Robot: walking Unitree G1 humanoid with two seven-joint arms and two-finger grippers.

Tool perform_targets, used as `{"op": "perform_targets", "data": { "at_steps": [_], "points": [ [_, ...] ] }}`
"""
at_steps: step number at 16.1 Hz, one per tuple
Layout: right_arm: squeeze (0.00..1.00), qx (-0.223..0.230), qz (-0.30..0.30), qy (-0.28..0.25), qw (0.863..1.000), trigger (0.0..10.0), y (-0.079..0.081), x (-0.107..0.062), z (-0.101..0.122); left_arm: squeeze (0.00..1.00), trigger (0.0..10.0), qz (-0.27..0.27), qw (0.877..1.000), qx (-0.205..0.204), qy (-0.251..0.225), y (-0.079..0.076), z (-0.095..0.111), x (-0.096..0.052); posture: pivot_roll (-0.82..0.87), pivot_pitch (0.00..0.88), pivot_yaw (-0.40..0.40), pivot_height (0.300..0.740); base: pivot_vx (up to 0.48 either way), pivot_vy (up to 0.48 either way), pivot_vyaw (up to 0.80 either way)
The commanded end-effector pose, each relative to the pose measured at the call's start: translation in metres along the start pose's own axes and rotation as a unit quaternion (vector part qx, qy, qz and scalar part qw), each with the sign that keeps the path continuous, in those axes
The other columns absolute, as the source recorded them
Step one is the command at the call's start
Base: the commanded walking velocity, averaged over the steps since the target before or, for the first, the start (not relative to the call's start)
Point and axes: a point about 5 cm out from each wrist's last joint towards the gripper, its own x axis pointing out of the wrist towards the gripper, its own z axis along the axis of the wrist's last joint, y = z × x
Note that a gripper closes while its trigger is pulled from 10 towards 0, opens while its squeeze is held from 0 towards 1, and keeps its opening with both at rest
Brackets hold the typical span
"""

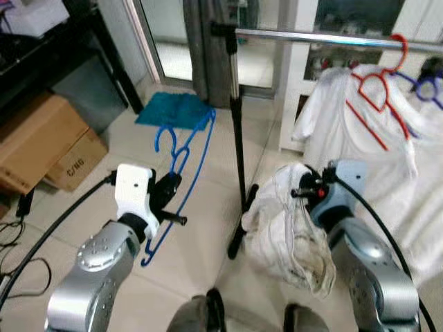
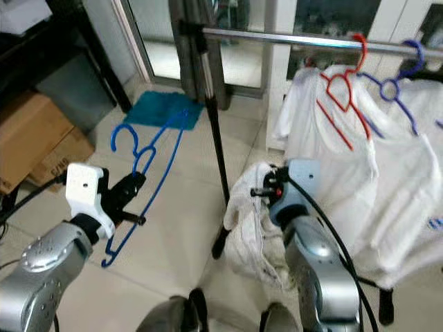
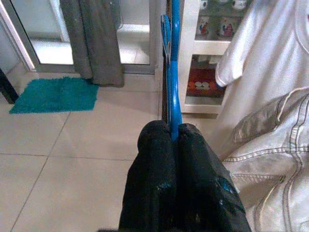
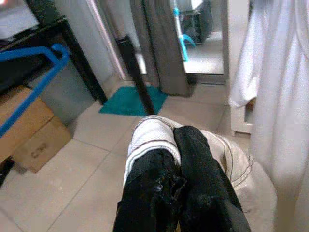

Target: Hang hanger

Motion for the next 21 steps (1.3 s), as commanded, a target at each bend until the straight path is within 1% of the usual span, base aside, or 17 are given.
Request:
{"op": "perform_targets", "data": {
  "at_steps": [1,2,3,4,6,7,9,10,11,13,17,20,21],
  "points": [
    [0.00,-0.008,0.020,-0.025,0.999,10.0,0.007,-0.001,0.008,0.00,10.0,0.010,1.000,0.001,0.006,0.004,-0.003,-0.003,-0.04,0.151,0.169,0.740,-0.247,0.000,0.00],
    [0.00,-0.006,0.005,-0.028,1.000,10.0,0.003,-0.001,0.009,0.00,10.0,0.007,1.000,-0.001,0.009,0.003,-0.004,-0.003,-0.05,0.138,0.178,0.740,-0.247,0.000,0.00],
    [0.00,-0.001,0.001,-0.030,1.000,10.0,0.002,-0.001,0.010,0.00,10.0,0.005,1.000,-0.002,0.008,0.003,-0.004,-0.003,-0.05,0.138,0.178,0.740,-0.247,0.000,0.00],
    [0.00,0.002,-0.004,-0.034,0.999,10.0,0.002,0.001,0.012,0.00,10.0,0.004,1.000,0.001,0.007,0.004,-0.003,0.001,-0.05,0.135,0.182,0.740,-0.244,0.000,0.00],
    [0.00,-0.003,-0.006,-0.033,0.999,10.0,0.003,0.004,0.012,0.00,10.0,0.003,1.000,0.009,0.003,0.006,0.001,0.005,-0.04,0.150,0.166,0.740,-0.242,0.000,0.00],
    [0.00,-0.013,-0.002,-0.026,1.000,10.0,0.006,0.003,0.011,0.00,10.0,0.002,1.000,0.010,0.001,0.007,0.003,0.004,-0.05,0.150,0.167,0.740,-0.240,0.000,0.00],
    [0.00,-0.018,-0.003,-0.026,0.999,10.0,0.002,0.001,0.010,0.00,10.0,0.005,1.000,0.005,0.000,0.007,0.000,0.003,-0.05,0.149,0.166,0.740,0.000,0.000,0.00],
    [0.00,-0.020,-0.009,-0.016,1.000,10.0,-0.001,0.001,0.009,0.00,10.0,-0.001,1.000,0.003,0.001,0.003,-0.001,0.004,-0.06,0.148,0.166,0.740,0.000,0.000,0.00],
    [0.00,-0.014,-0.021,-0.019,1.000,10.0,-0.004,0.002,0.011,0.00,10.0,-0.009,1.000,0.000,-0.002,-0.001,0.000,0.006,-0.06,0.152,0.162,0.740,0.000,0.000,0.00],
    [0.00,-0.007,-0.021,-0.027,0.999,10.0,-0.004,0.001,0.015,0.00,10.0,-0.015,1.000,0.002,-0.009,-0.005,0.001,0.008,-0.06,0.155,0.159,0.740,0.000,0.000,-0.80],
    [0.00,-0.022,-0.024,-0.027,0.999,10.0,-0.007,0.000,0.015,0.00,10.0,-0.017,1.000,0.009,-0.004,-0.007,-0.001,0.008,-0.05,0.155,0.151,0.740,0.000,0.000,-0.80],
    [0.00,-0.029,-0.022,-0.028,0.999,10.0,-0.006,-0.001,0.014,0.00,10.0,-0.019,1.000,-0.004,-0.004,-0.009,-0.002,0.006,-0.05,0.159,0.148,0.740,0.000,0.000,-0.80],
    [0.00,-0.029,-0.023,-0.027,0.999,10.0,-0.006,-0.001,0.014,0.00,10.0,-0.019,1.000,-0.002,-0.006,-0.009,-0.002,0.006,-0.05,0.159,0.148,0.740,0.000,0.000,-0.80]
  ]
}}
